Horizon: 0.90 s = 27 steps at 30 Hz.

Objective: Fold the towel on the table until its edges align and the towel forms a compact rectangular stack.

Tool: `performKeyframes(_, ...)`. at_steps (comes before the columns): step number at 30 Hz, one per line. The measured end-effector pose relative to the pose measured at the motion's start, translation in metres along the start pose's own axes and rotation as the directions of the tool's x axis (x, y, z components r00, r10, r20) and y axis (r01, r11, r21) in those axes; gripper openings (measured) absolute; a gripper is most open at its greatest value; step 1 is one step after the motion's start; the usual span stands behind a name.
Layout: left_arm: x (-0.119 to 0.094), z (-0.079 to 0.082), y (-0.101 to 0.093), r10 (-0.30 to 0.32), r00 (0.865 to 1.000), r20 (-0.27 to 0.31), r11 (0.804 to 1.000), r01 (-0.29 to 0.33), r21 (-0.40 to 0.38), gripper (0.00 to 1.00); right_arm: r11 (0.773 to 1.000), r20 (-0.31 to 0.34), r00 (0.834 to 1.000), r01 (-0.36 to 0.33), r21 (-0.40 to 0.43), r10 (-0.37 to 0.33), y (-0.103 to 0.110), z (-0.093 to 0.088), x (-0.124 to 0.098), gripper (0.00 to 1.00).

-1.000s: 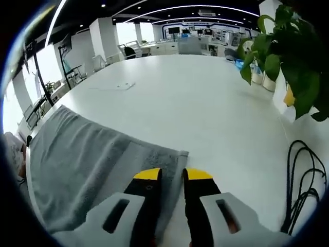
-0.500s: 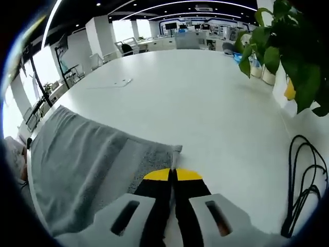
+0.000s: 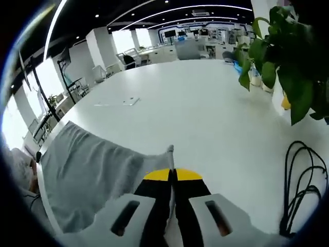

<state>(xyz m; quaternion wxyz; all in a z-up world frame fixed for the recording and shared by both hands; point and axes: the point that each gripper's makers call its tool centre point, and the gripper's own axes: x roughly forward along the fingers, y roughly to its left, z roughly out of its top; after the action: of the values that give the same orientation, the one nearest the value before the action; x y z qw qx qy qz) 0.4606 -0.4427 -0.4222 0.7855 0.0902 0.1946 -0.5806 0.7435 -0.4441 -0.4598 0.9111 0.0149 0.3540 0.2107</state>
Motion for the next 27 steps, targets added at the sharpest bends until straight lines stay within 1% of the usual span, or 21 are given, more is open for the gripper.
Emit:
performKeyframes(3,-0.007,0.007,0.000,0.005,1.000,0.017,1.000,-0.005,0.000,0.08,1.000,0.007,1.000,-0.003,-0.006,0.003,0.011,0.007,-0.009,0.00)
performKeyframes(6,-0.016,0.014,0.000,0.006,0.999,0.036,1.000,-0.006,0.008,0.08,1.000,0.017,1.000,-0.011,0.013,0.010,0.015,0.012,-0.009,0.00)
performKeyframes(7,-0.019,0.016,0.001,0.009,0.999,0.041,1.000,-0.010,0.009,0.08,1.000,0.024,1.000,-0.008,0.007,0.007,0.017,0.018,-0.012,0.00)
performKeyframes(8,-0.022,0.017,0.002,0.013,0.999,0.045,1.000,-0.013,0.010,0.08,1.000,0.026,1.000,-0.007,0.006,0.007,0.018,0.019,-0.013,0.00)
performKeyframes(9,-0.026,0.019,0.002,0.019,0.998,0.052,1.000,-0.020,0.009,0.08,1.000,0.037,0.999,-0.010,0.004,0.010,0.025,0.025,-0.017,0.00)
performKeyframes(12,-0.037,0.024,0.004,0.032,0.997,0.069,0.999,-0.033,0.014,0.08,1.000,0.056,0.998,-0.021,0.012,0.020,0.029,0.032,-0.018,0.00)
performKeyframes(14,-0.040,0.023,0.006,0.047,0.997,0.067,0.998,-0.049,0.030,0.08,0.999,0.067,0.997,-0.027,0.018,0.025,0.035,0.039,-0.020,0.00)
performKeyframes(15,-0.041,0.023,0.007,0.051,0.997,0.065,0.998,-0.053,0.028,0.08,0.999,0.069,0.997,-0.029,0.022,0.028,0.038,0.041,-0.021,0.00)
performKeyframes(17,-0.047,0.027,0.009,0.066,0.995,0.076,0.997,-0.067,0.022,0.08,0.999,0.074,0.997,-0.034,0.026,0.032,0.047,0.046,-0.023,0.00)
performKeyframes(18,-0.052,0.031,0.010,0.073,0.993,0.087,0.997,-0.076,0.025,0.08,0.999,0.079,0.996,-0.034,0.027,0.032,0.051,0.049,-0.025,0.00)
performKeyframes(22,-0.068,0.040,0.015,0.099,0.989,0.113,0.994,-0.104,0.039,0.08,0.998,0.097,0.995,-0.041,0.038,0.037,0.058,0.058,-0.029,0.00)
performKeyframes(26,-0.085,0.044,0.024,0.136,0.983,0.123,0.989,-0.142,0.045,0.08,0.998,0.113,0.992,-0.058,0.040,0.053,0.070,0.070,-0.034,0.00)
performKeyframes(27,-0.089,0.045,0.025,0.141,0.982,0.126,0.988,-0.148,0.046,0.08,0.997,0.116,0.992,-0.064,0.040,0.059,0.078,0.073,-0.036,0.00)
